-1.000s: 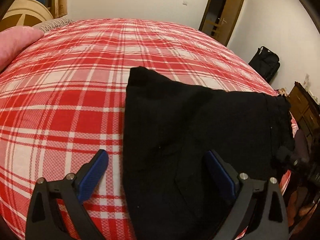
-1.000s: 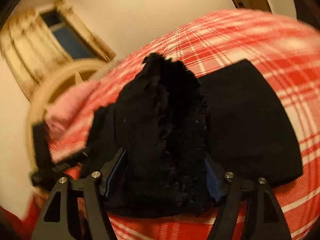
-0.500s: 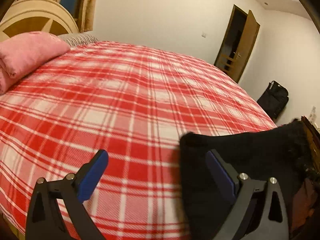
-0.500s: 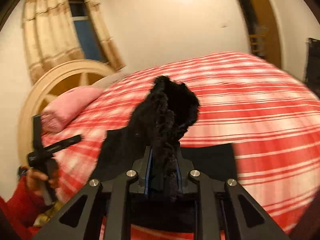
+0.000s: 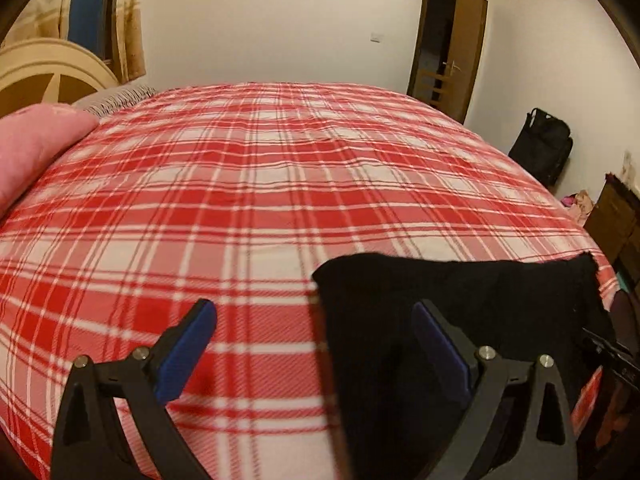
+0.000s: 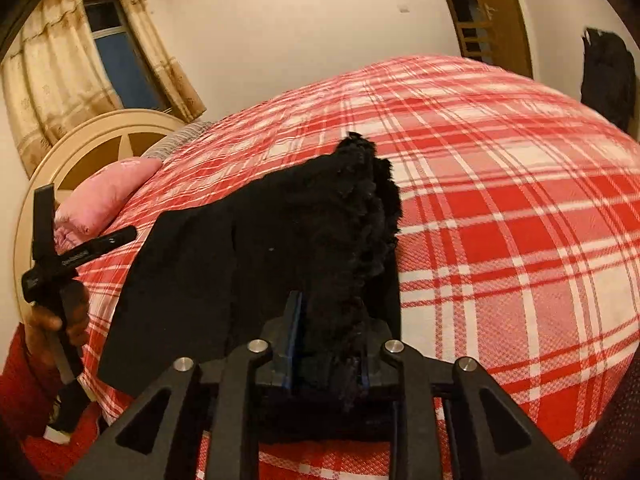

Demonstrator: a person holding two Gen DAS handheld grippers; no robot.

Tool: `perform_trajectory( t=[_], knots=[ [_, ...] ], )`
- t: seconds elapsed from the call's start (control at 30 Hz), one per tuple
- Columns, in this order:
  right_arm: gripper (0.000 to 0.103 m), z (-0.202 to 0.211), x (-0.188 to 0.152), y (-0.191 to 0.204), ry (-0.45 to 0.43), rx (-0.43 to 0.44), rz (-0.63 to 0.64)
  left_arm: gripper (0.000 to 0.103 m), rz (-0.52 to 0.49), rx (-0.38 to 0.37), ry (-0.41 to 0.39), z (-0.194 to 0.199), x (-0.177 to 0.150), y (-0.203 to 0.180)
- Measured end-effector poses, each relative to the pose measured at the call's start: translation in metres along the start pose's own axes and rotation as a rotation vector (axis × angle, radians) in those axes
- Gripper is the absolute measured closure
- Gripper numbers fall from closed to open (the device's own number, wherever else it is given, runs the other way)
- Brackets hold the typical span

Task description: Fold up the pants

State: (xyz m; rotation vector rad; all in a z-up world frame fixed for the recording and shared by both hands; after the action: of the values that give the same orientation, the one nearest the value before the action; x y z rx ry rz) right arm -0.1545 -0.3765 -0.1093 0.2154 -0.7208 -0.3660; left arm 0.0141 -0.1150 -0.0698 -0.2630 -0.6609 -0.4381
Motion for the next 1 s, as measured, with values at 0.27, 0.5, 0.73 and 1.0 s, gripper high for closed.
perform_trajectory(
  t=[0.27, 0.5, 0.73, 1.0],
  knots=[
    [0.067, 0.012, 0.003, -0.011, 0.02, 0.027, -0.085, 0.002, 0.004, 0.084, 0.107, -0.051, -0.003, -0.003],
    [0.076, 0.077, 0.047, 0.005, -0.192, -0.059, 0.016, 0.003, 0.009, 0.116, -0.011, -0.003, 0.005, 0.025],
    [0.08, -0.003, 0.071, 0.038, -0.082, -0.106, 0.138, 0.003, -0.024, 0.076, -0.023, -0.016, 0.03, 0.006],
    [0.082, -0.044, 0.054, -0.014, -0.017, 0.071, -0.151, 0.001, 0.07, 0.104, 0.113, -0.077, 0.023, 0.025]
  ],
)
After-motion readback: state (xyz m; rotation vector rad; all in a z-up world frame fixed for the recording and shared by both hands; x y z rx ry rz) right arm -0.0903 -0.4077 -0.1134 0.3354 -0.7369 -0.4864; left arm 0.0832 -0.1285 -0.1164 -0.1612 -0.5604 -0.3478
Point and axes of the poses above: each gripper's, at about its wrist camera, not at the fingertips, and z roughly against the way its jaws point, y to its left, x to its top, the point moved 10 cm from there along -z, roughly the way its jaws point, and after that the axes turned 8 degrees about y, right-handed, at the moved point
